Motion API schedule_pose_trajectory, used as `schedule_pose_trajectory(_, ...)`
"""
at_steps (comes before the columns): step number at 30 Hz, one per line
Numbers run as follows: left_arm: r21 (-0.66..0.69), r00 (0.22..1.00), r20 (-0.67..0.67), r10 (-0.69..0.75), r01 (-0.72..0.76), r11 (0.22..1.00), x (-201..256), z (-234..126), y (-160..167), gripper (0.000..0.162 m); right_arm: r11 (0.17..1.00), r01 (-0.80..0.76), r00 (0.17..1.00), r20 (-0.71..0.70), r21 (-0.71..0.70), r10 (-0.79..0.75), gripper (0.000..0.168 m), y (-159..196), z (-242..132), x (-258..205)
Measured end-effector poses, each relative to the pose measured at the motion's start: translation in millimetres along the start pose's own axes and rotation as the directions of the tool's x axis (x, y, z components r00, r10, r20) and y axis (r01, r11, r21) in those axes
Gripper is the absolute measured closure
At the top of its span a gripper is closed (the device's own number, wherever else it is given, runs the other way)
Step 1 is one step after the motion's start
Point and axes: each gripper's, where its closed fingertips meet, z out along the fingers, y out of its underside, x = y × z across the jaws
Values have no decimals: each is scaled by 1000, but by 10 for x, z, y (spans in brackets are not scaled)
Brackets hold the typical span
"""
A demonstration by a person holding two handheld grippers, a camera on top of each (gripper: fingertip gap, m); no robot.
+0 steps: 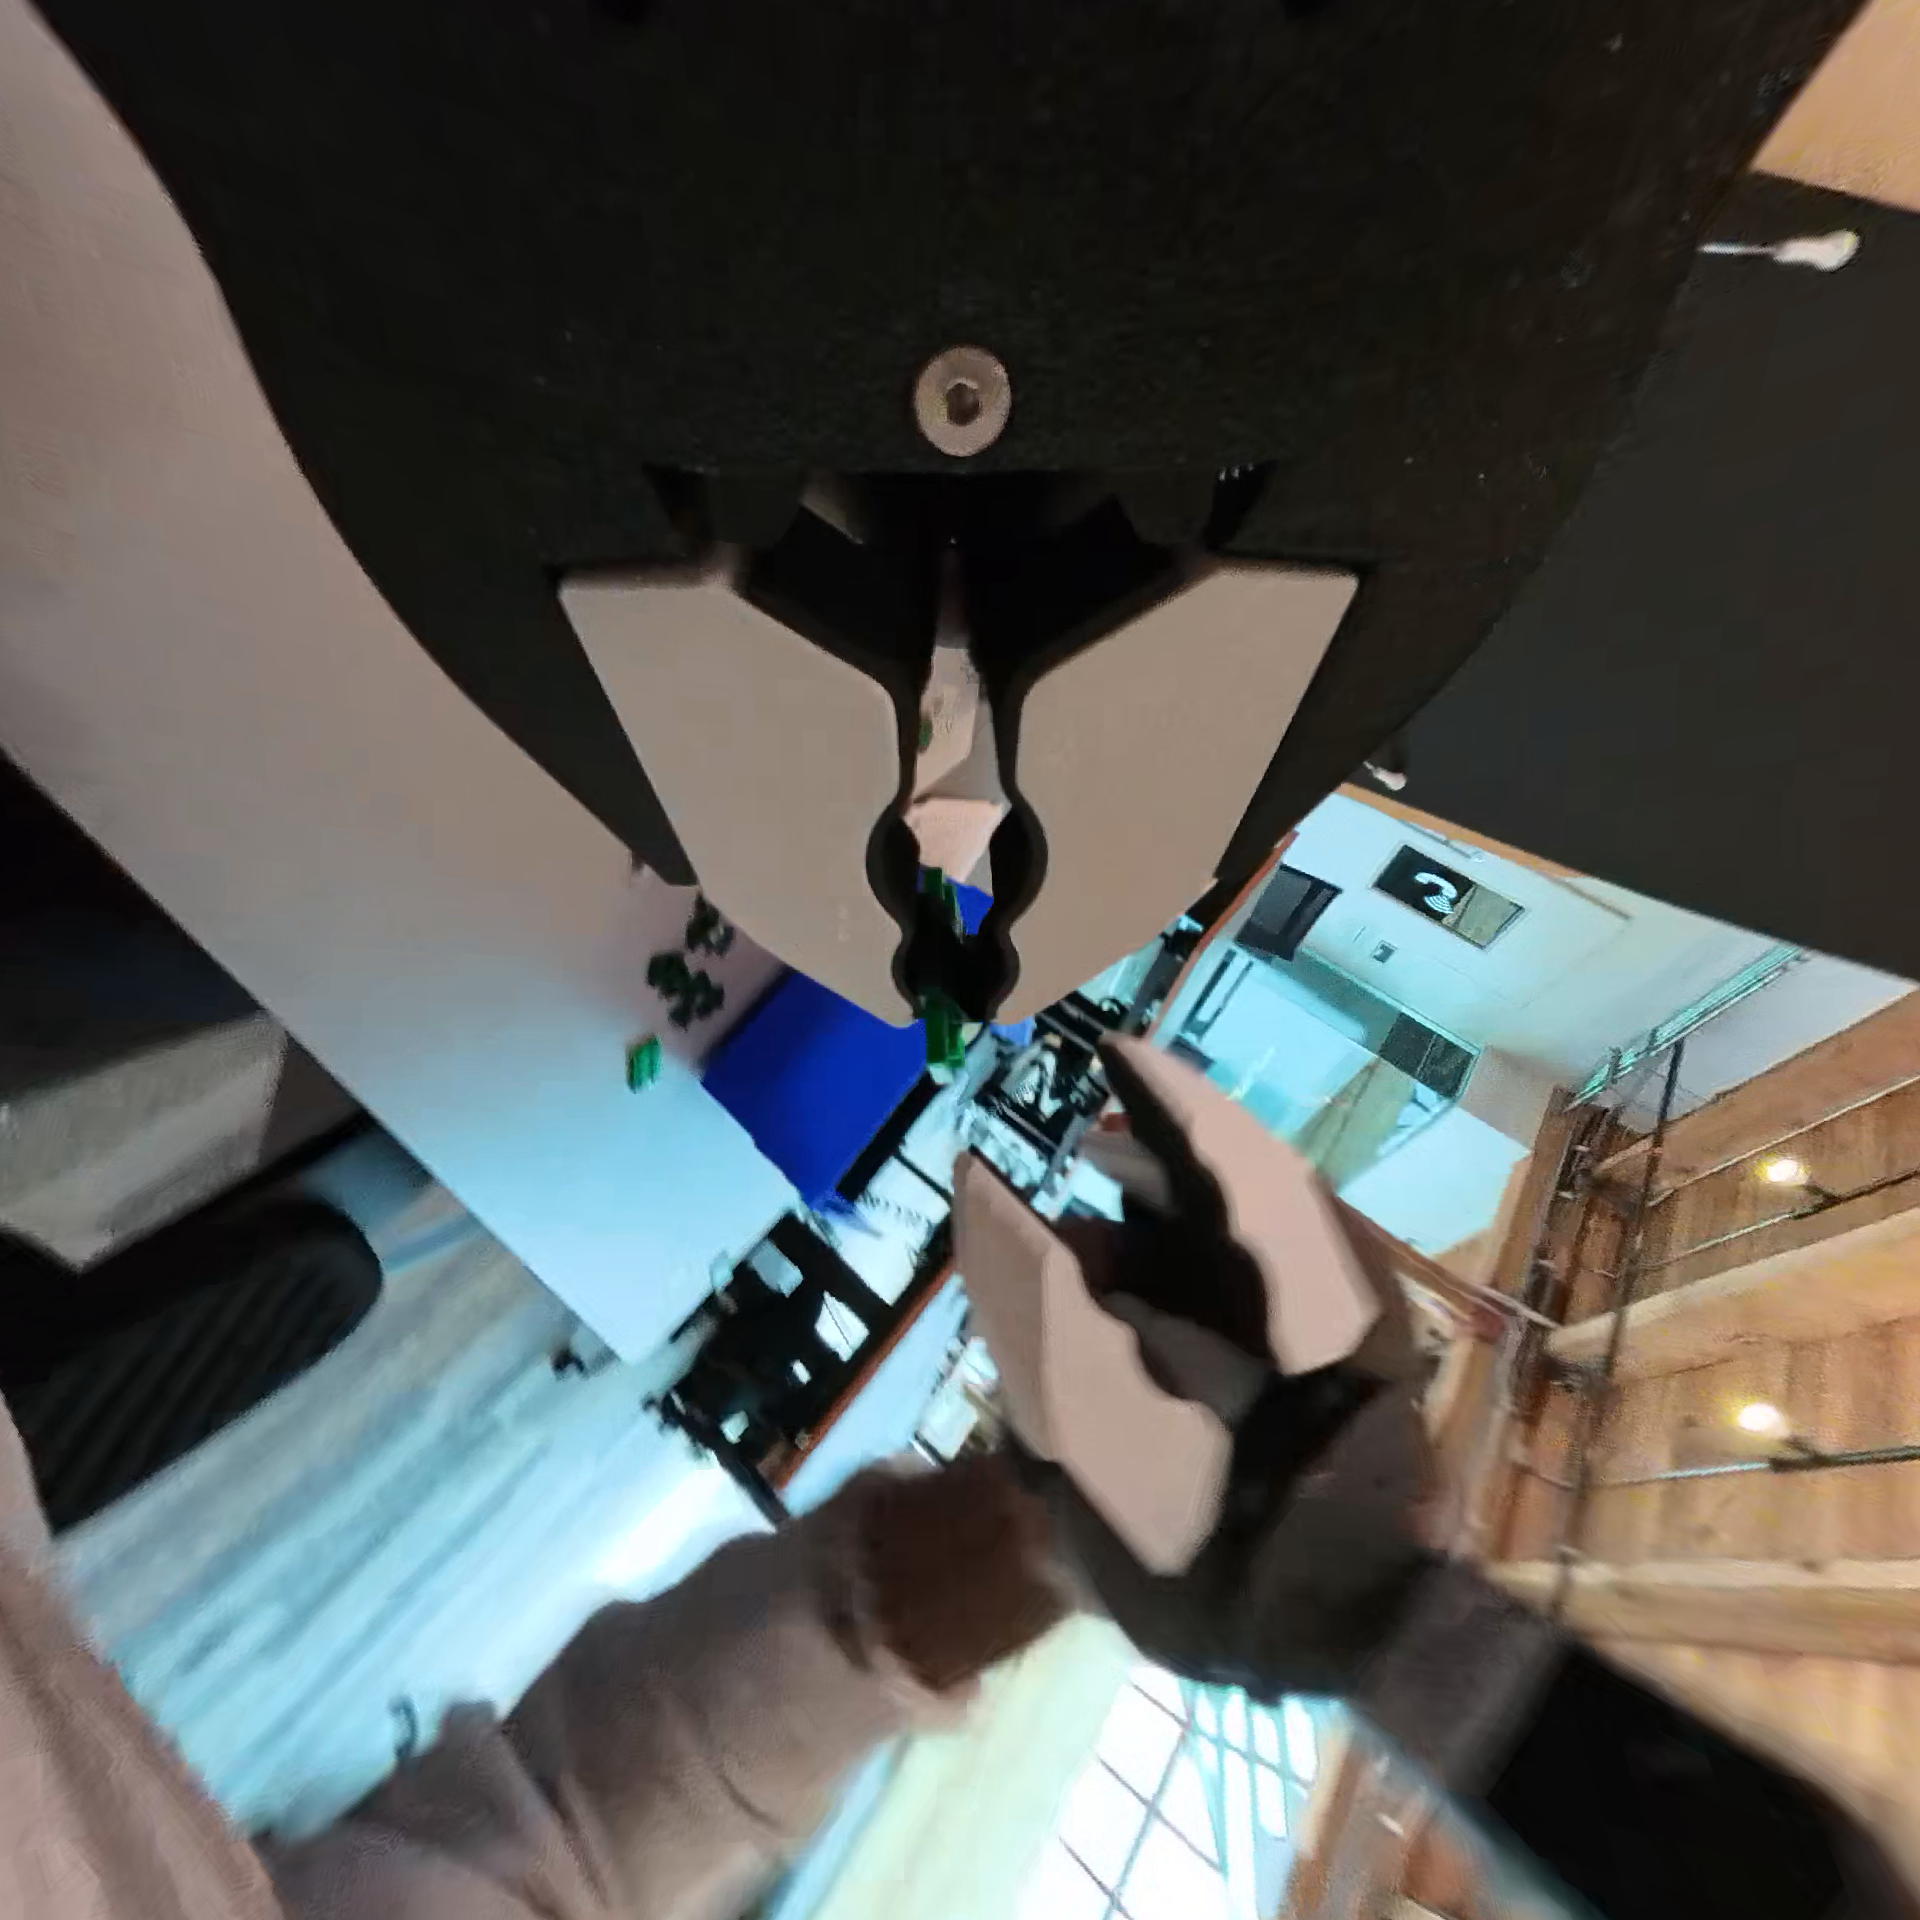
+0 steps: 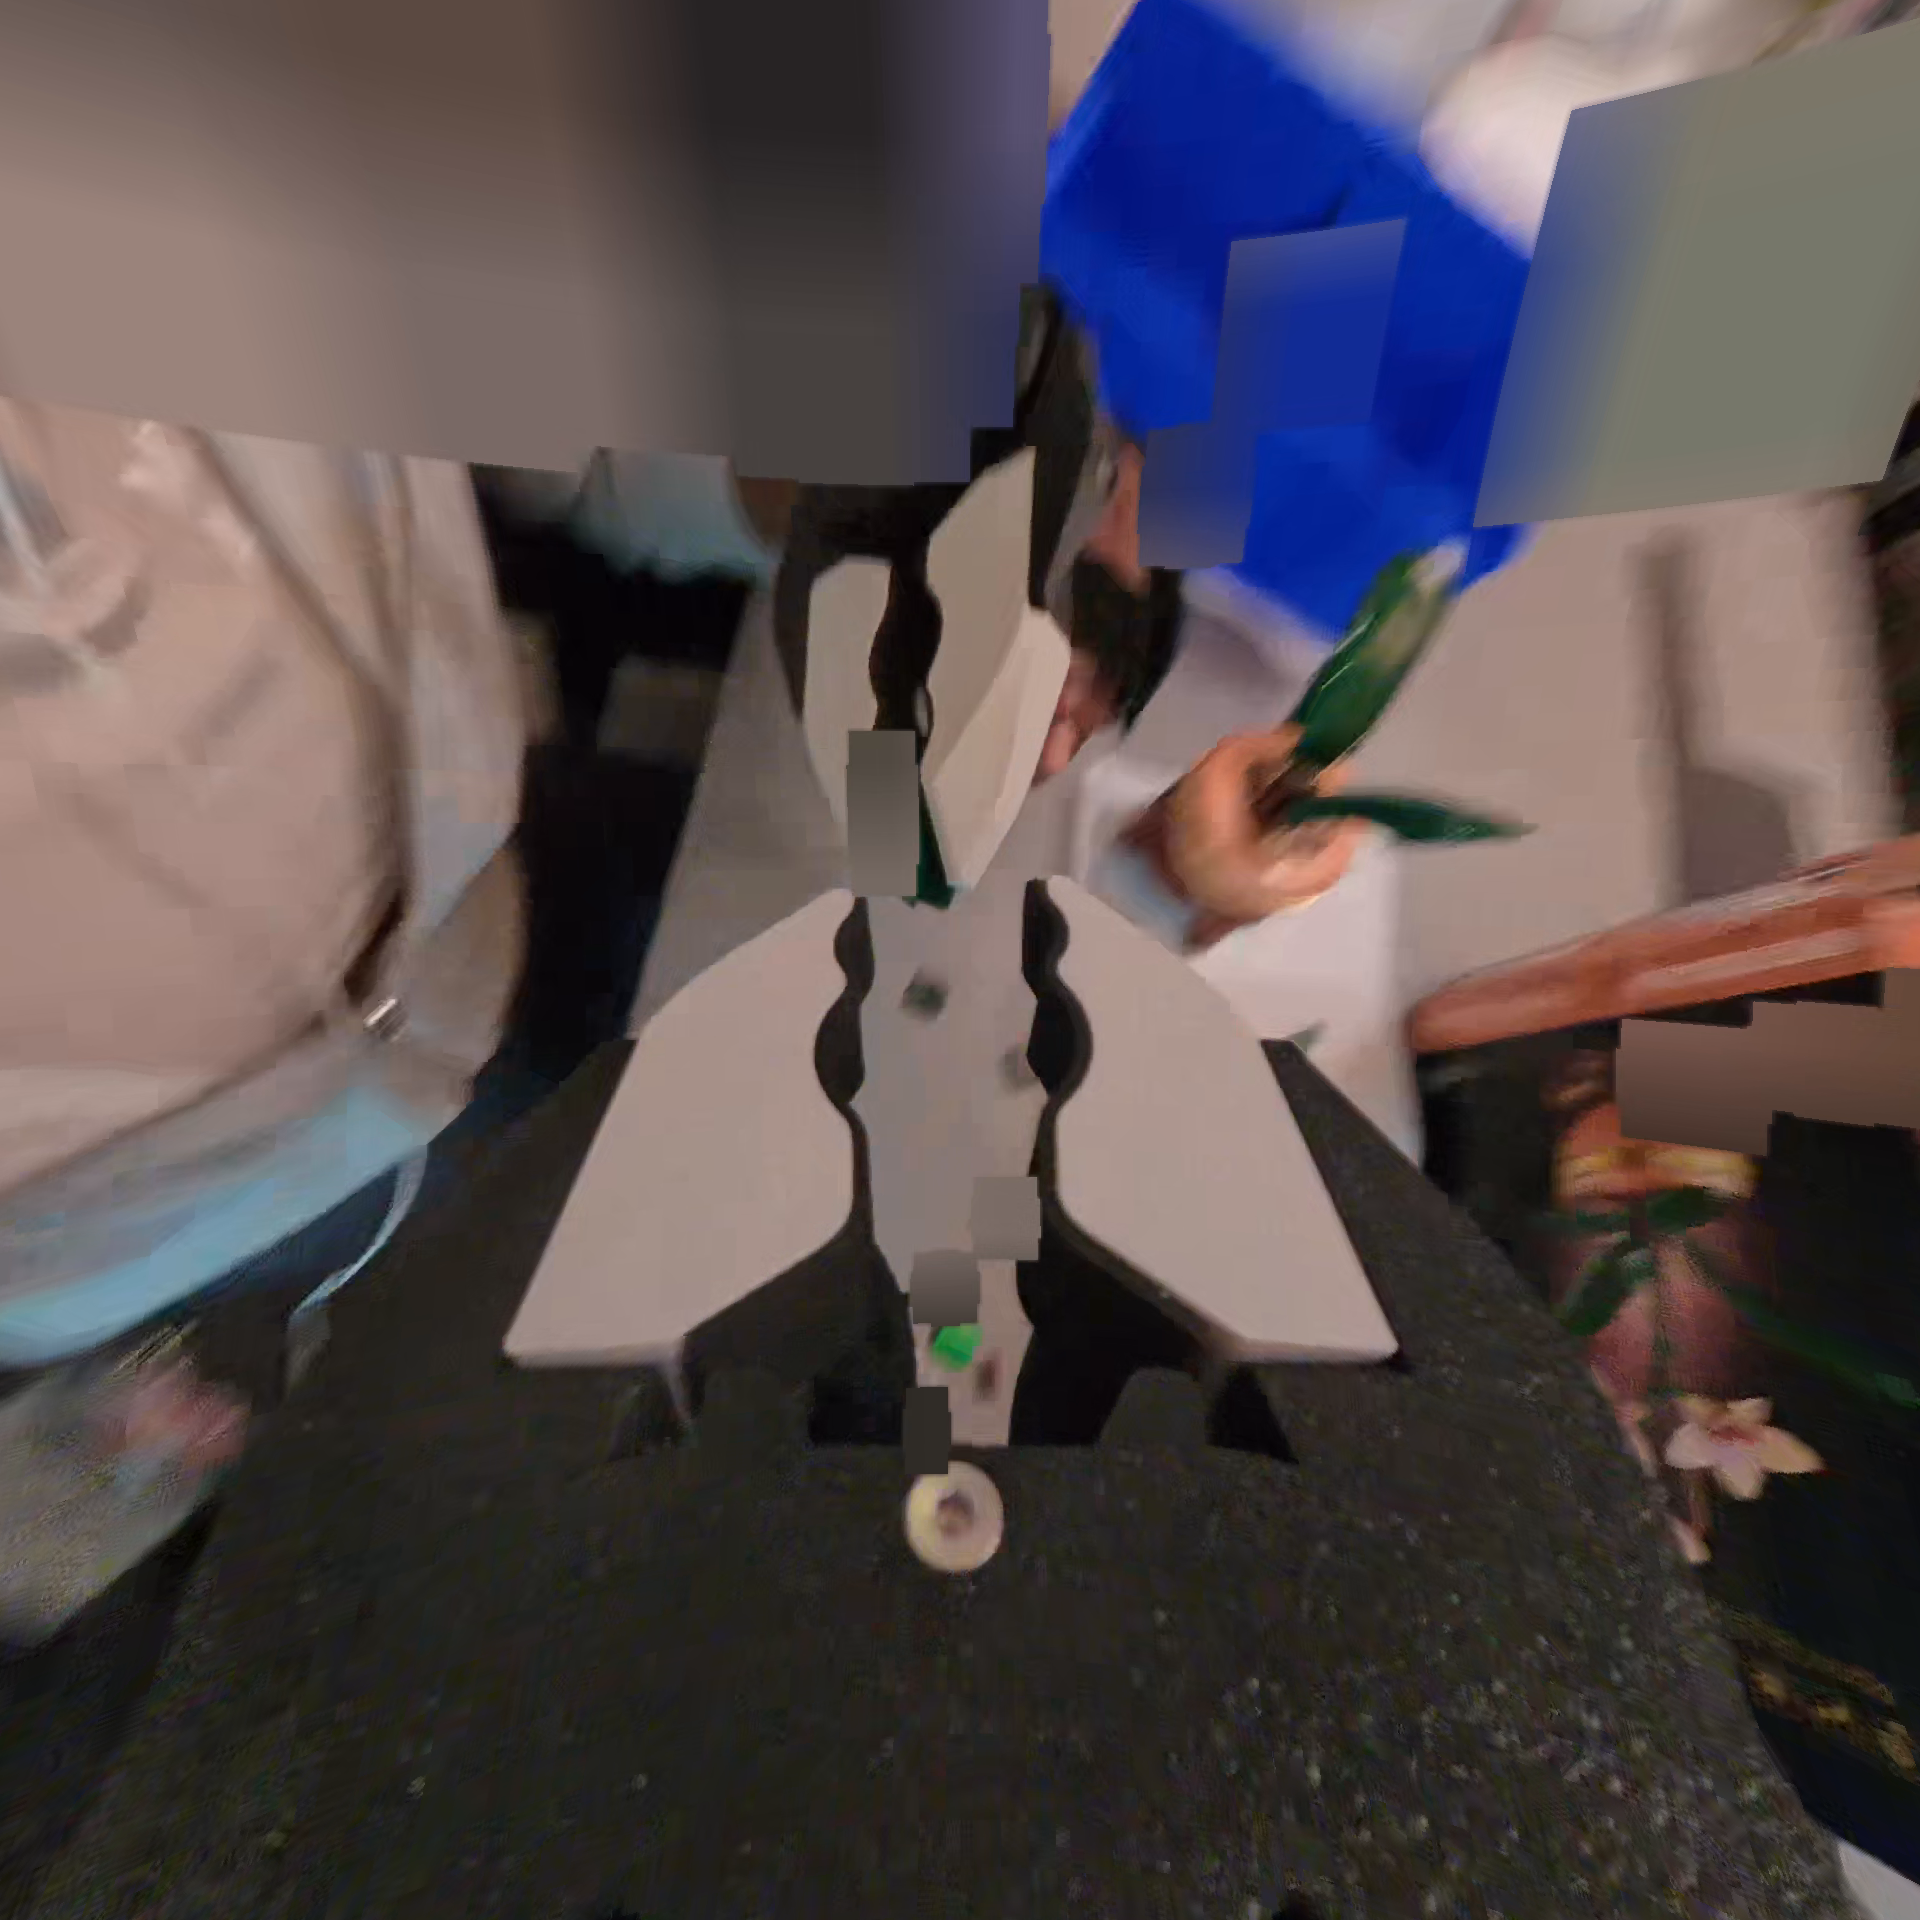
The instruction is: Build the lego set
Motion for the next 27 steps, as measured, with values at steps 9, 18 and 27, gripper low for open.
schedule_pose_trajectory(9, 132, 985, 17, -173, 170, 977, -55, 42, -145, 155, 898, 335, 841, -520, 287, -147, 150, -93, 69, -193)
schedule_pose_trajectory(18, 160, 982, -36, -187, 190, 969, 13, 17, -193, 155, 892, 357, 875, -433, 276, -216, 161, -98, 103, -265)
schedule_pose_trajectory(27, 243, 978, -53, -201, 207, 948, -3, -45, -311, 155, 875, 403, 857, -447, 269, -257, 165, -91, 80, -266)
